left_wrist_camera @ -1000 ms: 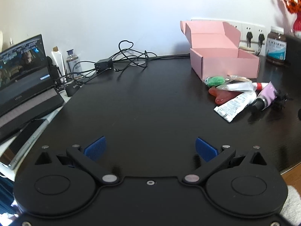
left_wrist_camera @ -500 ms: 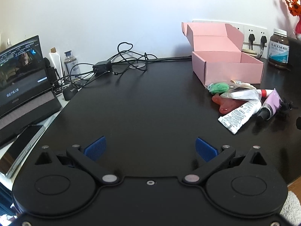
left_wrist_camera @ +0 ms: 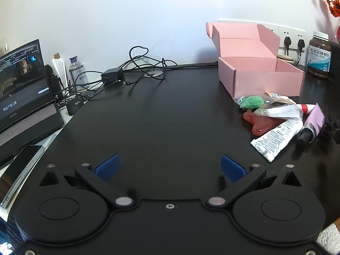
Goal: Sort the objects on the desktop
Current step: 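Move the right gripper toward the pile of small items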
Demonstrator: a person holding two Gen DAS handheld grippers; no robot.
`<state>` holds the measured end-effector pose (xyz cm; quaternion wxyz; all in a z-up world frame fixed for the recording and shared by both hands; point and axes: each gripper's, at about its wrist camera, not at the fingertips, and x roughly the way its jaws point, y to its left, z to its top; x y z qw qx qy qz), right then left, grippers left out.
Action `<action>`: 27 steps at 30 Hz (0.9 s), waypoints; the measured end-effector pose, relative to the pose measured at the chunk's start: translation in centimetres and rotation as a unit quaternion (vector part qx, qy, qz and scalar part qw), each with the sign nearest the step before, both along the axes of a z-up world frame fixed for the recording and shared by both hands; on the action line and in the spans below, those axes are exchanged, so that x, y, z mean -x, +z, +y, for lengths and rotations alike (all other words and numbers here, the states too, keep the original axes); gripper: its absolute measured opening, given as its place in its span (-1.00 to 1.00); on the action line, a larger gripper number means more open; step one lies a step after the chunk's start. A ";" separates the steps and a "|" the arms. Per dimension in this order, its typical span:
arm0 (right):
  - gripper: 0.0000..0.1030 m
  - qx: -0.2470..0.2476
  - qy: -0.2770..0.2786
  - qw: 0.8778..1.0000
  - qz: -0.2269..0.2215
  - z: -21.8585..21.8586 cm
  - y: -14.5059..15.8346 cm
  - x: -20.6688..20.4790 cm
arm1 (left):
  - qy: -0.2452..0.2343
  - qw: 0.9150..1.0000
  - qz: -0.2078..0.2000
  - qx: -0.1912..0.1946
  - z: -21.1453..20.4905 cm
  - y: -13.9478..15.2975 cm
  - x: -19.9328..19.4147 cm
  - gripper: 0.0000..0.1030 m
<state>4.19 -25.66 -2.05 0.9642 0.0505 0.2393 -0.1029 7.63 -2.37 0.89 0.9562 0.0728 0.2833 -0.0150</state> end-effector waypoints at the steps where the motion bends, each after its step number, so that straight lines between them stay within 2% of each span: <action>1: 0.99 -0.002 0.001 1.000 0.000 -0.1 0.0 -0.1 | 0.001 1.000 0.003 0.000 0.0 0.0 -0.2 1.00; 10: 0.99 0.010 0.005 1.000 -0.012 -0.5 0.5 -1.3 | -0.008 1.000 -0.014 0.012 -0.5 0.6 -1.7 1.00; 14: 0.99 0.003 0.006 1.000 -0.013 -0.8 0.6 -2.0 | -0.017 1.000 -0.024 -0.002 -1.3 0.9 -2.6 1.00; 17: 0.99 0.006 0.007 1.000 -0.015 -0.8 0.6 -2.2 | -0.026 1.000 -0.012 -0.003 -1.6 1.1 -3.5 1.00; 20: 0.99 0.012 0.007 1.000 -0.018 -0.7 0.8 -2.4 | -0.033 0.999 0.000 0.014 -1.6 1.4 -4.0 1.00; 23: 0.99 0.018 0.005 1.000 -0.023 -0.7 1.0 -2.4 | -0.035 0.999 -0.012 0.020 -1.4 1.7 -4.1 1.00; 27: 0.99 0.022 0.005 0.999 -0.024 -0.7 1.2 -2.7 | -0.038 0.999 -0.022 0.010 -1.6 2.2 -4.5 1.00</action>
